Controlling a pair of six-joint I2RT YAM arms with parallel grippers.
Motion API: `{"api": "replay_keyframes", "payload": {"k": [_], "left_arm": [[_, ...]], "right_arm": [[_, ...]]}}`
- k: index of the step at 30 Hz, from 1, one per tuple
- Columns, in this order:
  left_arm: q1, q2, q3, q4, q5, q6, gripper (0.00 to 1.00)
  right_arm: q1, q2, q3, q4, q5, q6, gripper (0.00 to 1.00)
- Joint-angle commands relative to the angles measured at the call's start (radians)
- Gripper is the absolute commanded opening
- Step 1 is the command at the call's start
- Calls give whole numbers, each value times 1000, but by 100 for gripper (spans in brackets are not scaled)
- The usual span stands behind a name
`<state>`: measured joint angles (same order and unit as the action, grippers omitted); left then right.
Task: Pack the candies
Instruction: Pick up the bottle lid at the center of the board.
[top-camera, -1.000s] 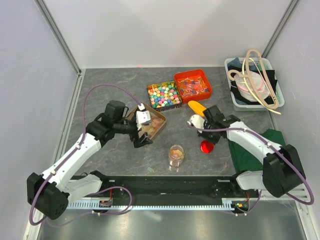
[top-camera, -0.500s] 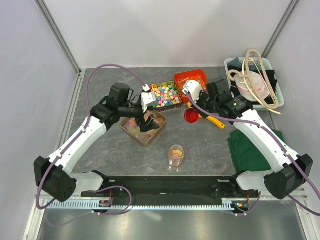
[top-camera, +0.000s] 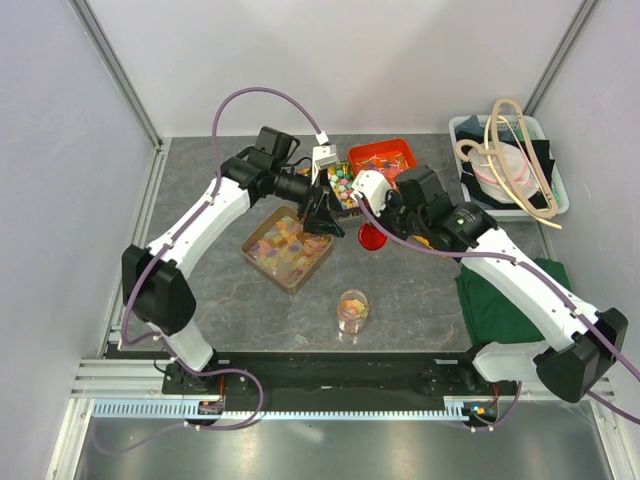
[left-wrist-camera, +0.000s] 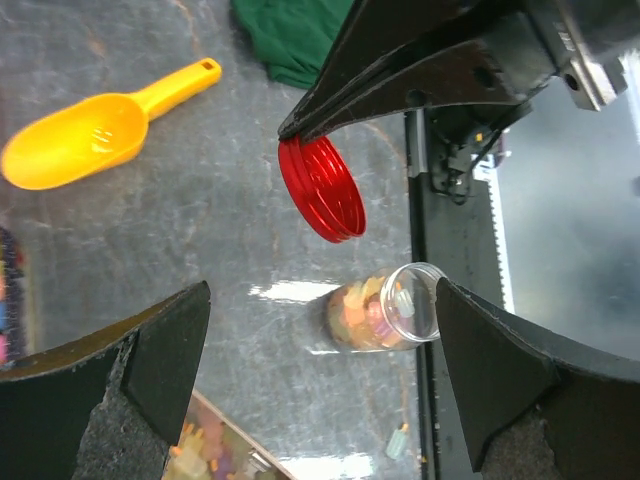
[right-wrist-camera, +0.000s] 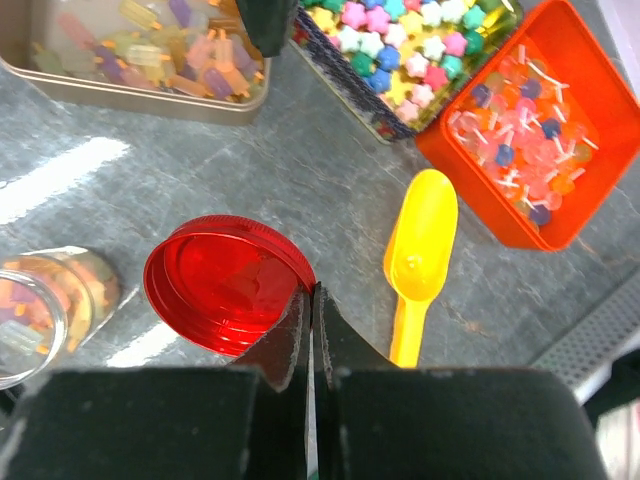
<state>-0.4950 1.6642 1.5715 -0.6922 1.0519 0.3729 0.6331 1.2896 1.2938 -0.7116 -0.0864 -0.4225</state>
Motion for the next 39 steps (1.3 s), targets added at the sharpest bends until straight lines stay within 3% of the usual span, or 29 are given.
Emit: {"api": "replay_keyframes", "payload": {"k": [1, 24, 30, 33, 35, 37, 39], "left_arm": [[-1, 46, 87, -63, 109, -78, 99], [-34, 201, 196, -43, 71, -164, 99], [-39, 210, 193, -44, 80, -155, 82], [-40, 207, 185, -43, 88, -149, 62], [-42, 204, 177, -40, 88, -149, 60], [-46, 203, 173, -41, 88, -144, 49], [-50, 200, 171, -41, 83, -143, 48]], "right_arm": [[19, -73, -27, 95, 80, 20, 0], [178, 51, 85, 153, 343, 7, 0], [191, 60, 62, 182, 392, -13, 0], [191, 54, 45, 201, 412, -24, 0], [191, 53, 44, 202, 412, -25, 0], [191, 53, 48, 202, 409, -24, 0], [191, 56, 52, 201, 405, -24, 0]]}}
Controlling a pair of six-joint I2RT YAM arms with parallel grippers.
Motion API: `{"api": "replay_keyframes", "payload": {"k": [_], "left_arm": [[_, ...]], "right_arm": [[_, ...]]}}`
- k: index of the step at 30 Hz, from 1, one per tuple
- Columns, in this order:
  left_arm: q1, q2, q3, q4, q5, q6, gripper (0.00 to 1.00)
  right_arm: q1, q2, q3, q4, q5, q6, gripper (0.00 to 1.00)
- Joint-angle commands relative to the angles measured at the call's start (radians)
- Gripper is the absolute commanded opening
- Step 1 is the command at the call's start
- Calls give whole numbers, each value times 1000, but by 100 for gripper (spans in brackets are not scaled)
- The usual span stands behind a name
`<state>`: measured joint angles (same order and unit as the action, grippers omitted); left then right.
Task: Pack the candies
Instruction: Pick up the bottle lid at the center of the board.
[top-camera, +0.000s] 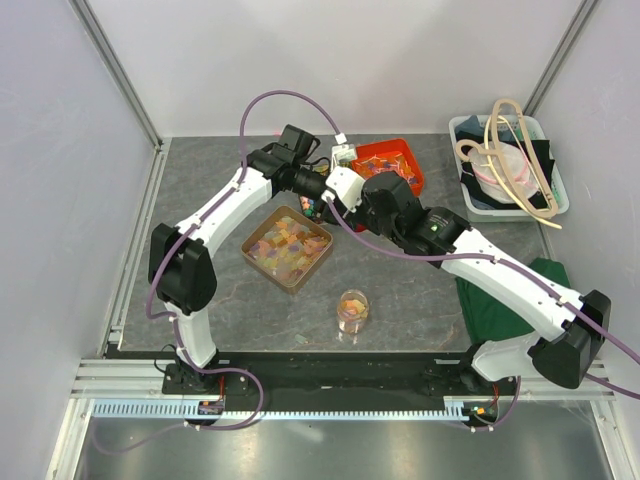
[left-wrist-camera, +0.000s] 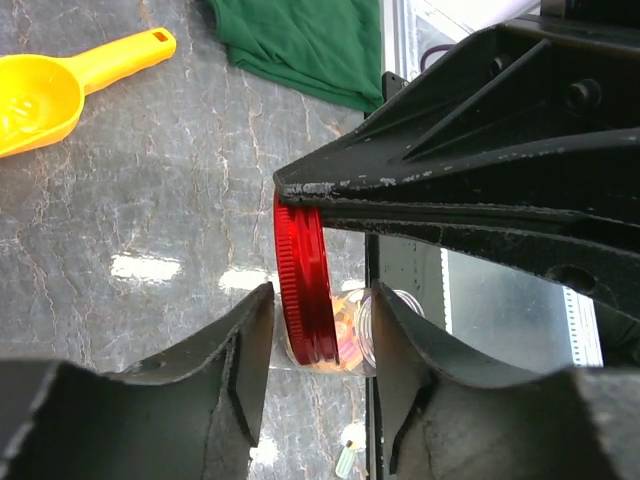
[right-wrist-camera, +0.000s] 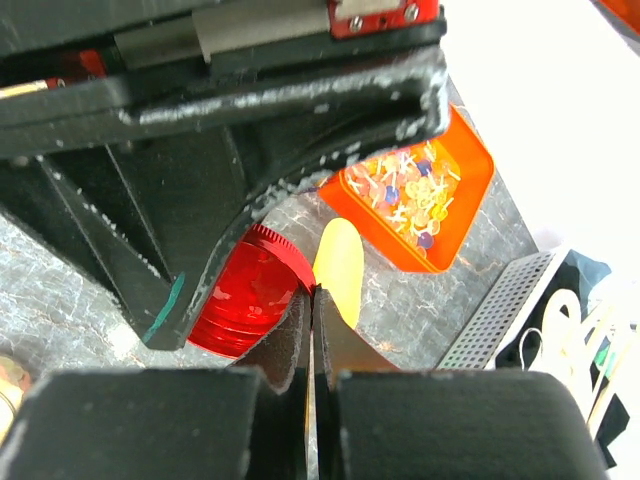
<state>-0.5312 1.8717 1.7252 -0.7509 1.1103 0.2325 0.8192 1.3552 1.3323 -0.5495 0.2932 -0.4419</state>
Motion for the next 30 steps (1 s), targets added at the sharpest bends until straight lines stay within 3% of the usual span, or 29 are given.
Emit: {"api": "replay_keyframes", "payload": {"k": [1, 5, 6, 9, 14, 17, 18, 24, 30], "left_arm": [[-16, -8, 16, 16, 23, -1, 47], [-23, -5, 20, 16, 13, 4, 36], [-24, -3, 22, 16, 13, 5, 23], [-26, 1, 28, 16, 3, 4, 4], [-27, 0, 24, 16, -12, 11, 2], [-27, -17, 20, 13, -39, 25, 2], [-27, -23, 14, 12, -49, 31, 2], [-27, -104, -16, 5, -165, 97, 2], [-35, -230, -73, -7, -371, 194, 2]], "right_arm": [[5, -8, 16, 34, 18, -4, 0], [6, -8, 18, 28, 4, 0, 0], [6, -8, 16, 26, 3, -1, 0], [6, -13, 10, 26, 4, -3, 0], [6, -21, 11, 19, 1, -7, 0], [6, -34, 31, -24, -15, -18, 18], [6, -42, 50, -41, -49, -26, 34], [-8, -142, 128, -243, -221, -80, 77], [-64, -205, 205, -438, -386, -136, 92]]}}
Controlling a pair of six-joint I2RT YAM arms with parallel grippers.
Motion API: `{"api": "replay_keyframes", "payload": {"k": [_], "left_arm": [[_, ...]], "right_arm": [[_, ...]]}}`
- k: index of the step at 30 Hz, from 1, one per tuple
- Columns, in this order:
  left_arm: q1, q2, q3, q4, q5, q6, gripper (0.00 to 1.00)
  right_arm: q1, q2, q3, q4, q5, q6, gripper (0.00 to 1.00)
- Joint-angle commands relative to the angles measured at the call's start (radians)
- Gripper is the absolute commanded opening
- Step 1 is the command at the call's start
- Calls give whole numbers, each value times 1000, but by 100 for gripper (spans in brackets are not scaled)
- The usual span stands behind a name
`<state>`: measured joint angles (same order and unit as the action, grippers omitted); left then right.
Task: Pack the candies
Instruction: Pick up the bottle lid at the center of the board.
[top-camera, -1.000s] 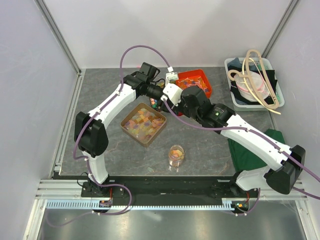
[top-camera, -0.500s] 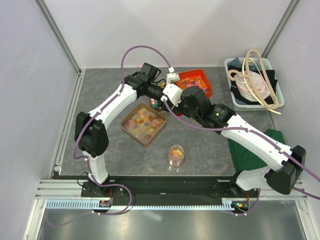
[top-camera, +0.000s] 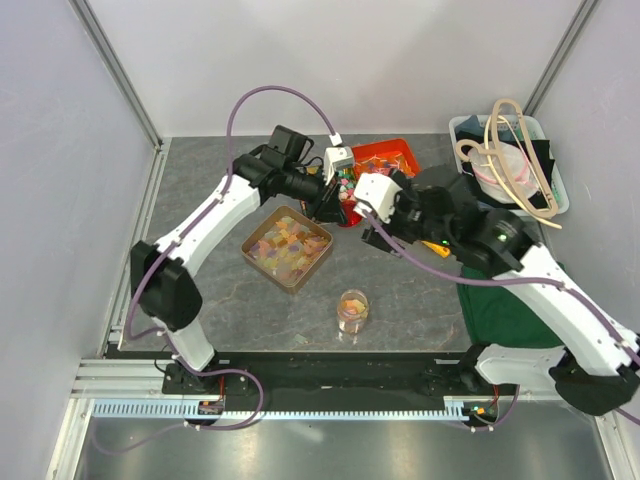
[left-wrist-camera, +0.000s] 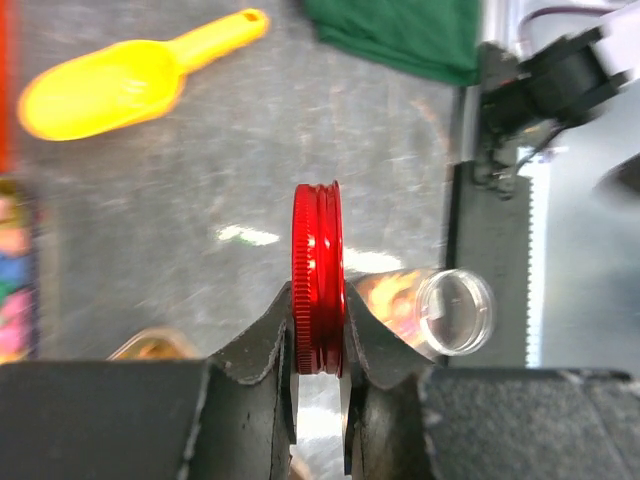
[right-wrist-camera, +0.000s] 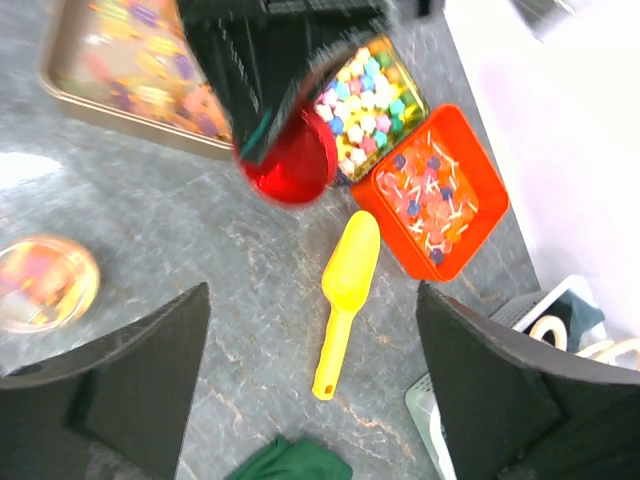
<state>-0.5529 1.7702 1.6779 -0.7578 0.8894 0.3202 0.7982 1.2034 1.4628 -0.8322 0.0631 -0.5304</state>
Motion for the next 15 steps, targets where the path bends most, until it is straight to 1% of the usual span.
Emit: {"api": "replay_keyframes", "payload": {"k": [1, 2, 3, 4, 6, 7, 8, 9, 10, 11, 12, 14, 15], "left_arm": [[-15, -152, -33, 0, -226, 126, 2], [-22, -191, -50, 3, -269, 134, 2], [-24, -216, -58, 2, -302, 144, 2], [-28, -242, -69, 3, -379, 170, 2], [-51, -325, -90, 3, -458, 201, 2], [-61, -353, -98, 5, -537, 242, 2], [-85, -411, -112, 5, -585, 264, 2], [-99, -434, -116, 9, -633, 285, 2], [-111, -463, -119, 11, -730, 325, 2], [-134, -485, -119, 11, -777, 347, 2], [-148, -529, -121, 9, -869, 399, 2], [-195, -570, -130, 9, -961, 457, 2], [-209, -615, -138, 8, -1039, 520, 2]], "right_arm": [[-51, -57, 76, -175, -207, -57, 93], [-57, -64, 70, -192, -219, -74, 96], [-65, -68, 64, -217, -229, -82, 96], [-67, -70, 56, -228, -232, -86, 97], [-86, -65, 45, -251, -233, -101, 97], [-97, -65, 45, -258, -239, -109, 97], [-108, -65, 53, -272, -261, -115, 97], [-129, -62, 63, -284, -273, -126, 97], [-142, -62, 77, -300, -293, -135, 97], [-160, -58, 105, -333, -321, -146, 97], [-166, -56, 120, -352, -335, -173, 97], [-186, -33, 168, -411, -344, -189, 96], [-195, -28, 175, -427, -341, -198, 96]]}}
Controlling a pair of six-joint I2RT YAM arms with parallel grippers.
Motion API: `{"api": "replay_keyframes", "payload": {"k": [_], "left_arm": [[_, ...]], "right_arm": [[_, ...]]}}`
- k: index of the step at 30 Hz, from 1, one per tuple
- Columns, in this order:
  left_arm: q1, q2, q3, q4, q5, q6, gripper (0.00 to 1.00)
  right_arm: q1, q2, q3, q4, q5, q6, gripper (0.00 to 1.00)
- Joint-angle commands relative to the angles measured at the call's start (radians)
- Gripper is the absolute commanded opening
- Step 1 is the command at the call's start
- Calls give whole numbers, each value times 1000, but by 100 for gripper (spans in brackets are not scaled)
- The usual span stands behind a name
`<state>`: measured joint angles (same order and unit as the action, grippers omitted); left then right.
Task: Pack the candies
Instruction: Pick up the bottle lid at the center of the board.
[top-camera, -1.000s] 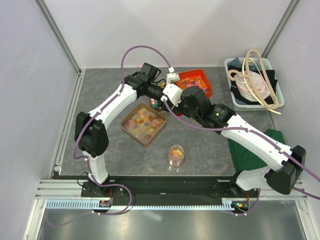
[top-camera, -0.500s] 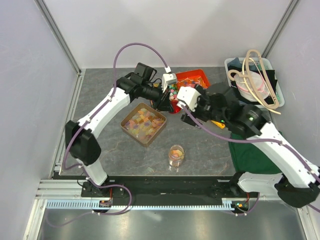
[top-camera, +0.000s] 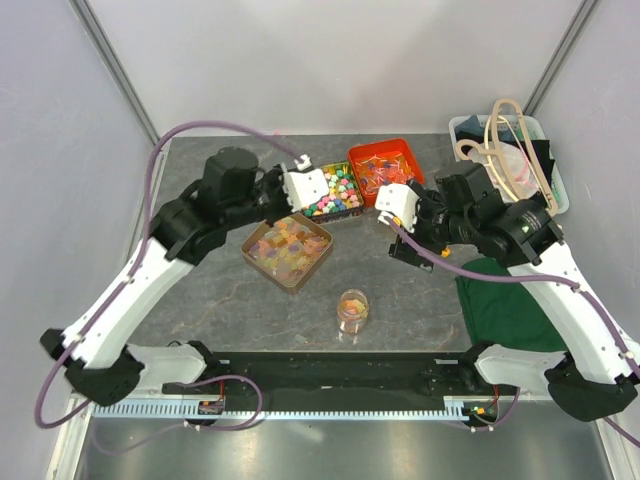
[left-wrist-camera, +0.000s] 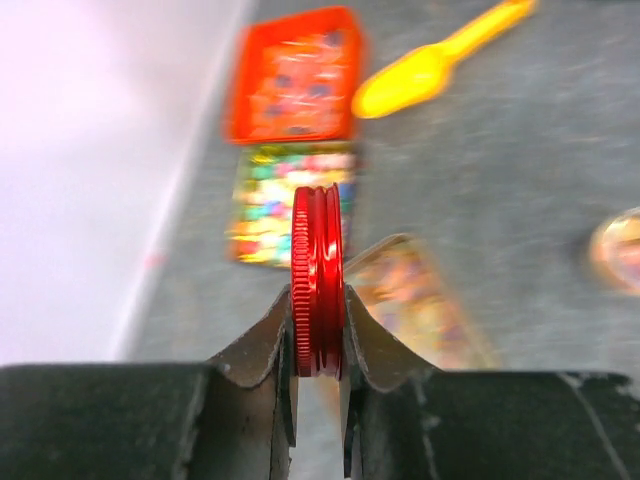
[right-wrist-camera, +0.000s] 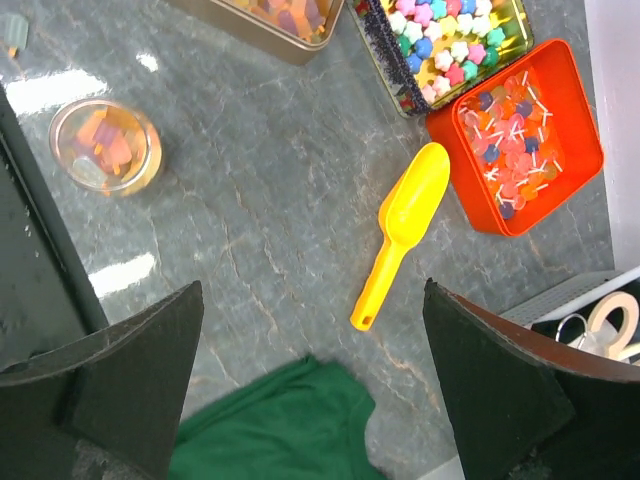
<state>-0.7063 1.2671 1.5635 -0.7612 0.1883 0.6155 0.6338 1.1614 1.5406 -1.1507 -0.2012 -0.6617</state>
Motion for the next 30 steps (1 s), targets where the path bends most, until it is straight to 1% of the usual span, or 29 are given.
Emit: {"api": "replay_keyframes", "payload": {"k": [1, 2, 3, 5, 6, 8, 9, 10, 11, 12, 13, 14, 15, 16, 18, 20, 22, 24, 25, 26, 27, 30], "left_arm": [[-83, -129, -42, 11, -377, 260, 2], [-93, -152, -52, 10, -407, 295, 2], [-100, -184, -63, 8, -449, 370, 2], [-119, -218, -106, 17, -469, 444, 2], [-127, -245, -118, 26, -469, 508, 2], [-156, -268, -180, 69, -475, 581, 2], [-165, -284, -210, 98, -484, 668, 2], [-182, -310, -286, 126, -486, 719, 2], [-188, -328, -330, 202, -486, 769, 2], [-196, -340, -377, 258, -489, 879, 2], [-212, -363, -461, 322, -484, 926, 2], [-217, -370, -488, 379, -472, 967, 2], [-222, -370, -509, 414, -442, 1027, 2], [-235, -368, -537, 454, -426, 1044, 2], [-242, -341, -542, 532, -379, 1076, 2], [-245, -321, -545, 594, -331, 1098, 2], [-245, -318, -586, 699, -245, 1159, 2], [-248, -311, -632, 817, -149, 1220, 2], [-246, -305, -641, 836, -120, 1239, 2], [-248, -304, -654, 859, -60, 1274, 2], [-249, -298, -692, 934, -29, 1291, 2], [-259, -298, -746, 967, 78, 1355, 2]], "right_arm": [[-36, 17, 101, -121, -72, -90, 96], [-40, 26, 99, -145, -64, -101, 96], [-43, 32, 102, -159, -49, -110, 96], [-45, 61, 137, -196, -32, -130, 96], [-45, 72, 159, -211, -33, -140, 96], [-45, 113, 248, -259, -35, -173, 96], [-45, 129, 286, -274, -38, -182, 96], [-45, 162, 373, -309, -44, -194, 96], [-46, 173, 404, -307, -41, -216, 96], [-45, 181, 435, -307, -41, -225, 98], [-45, 198, 485, -307, -43, -237, 98], [-45, 207, 504, -308, -44, -271, 98], [-45, 213, 519, -307, -44, -294, 98], [-43, 225, 532, -296, -43, -311, 98], [-45, 234, 529, -285, -49, -355, 98], [-45, 247, 510, -284, -91, -398, 98], [-45, 250, 471, -276, -130, -466, 98], [-43, 250, 434, -247, -178, -489, 98], [-45, 251, 425, -215, -191, -495, 98], [-45, 250, 414, -198, -210, -498, 98], [-45, 248, 397, -178, -224, -500, 98], [-45, 236, 375, -141, -289, -515, 98]]}}
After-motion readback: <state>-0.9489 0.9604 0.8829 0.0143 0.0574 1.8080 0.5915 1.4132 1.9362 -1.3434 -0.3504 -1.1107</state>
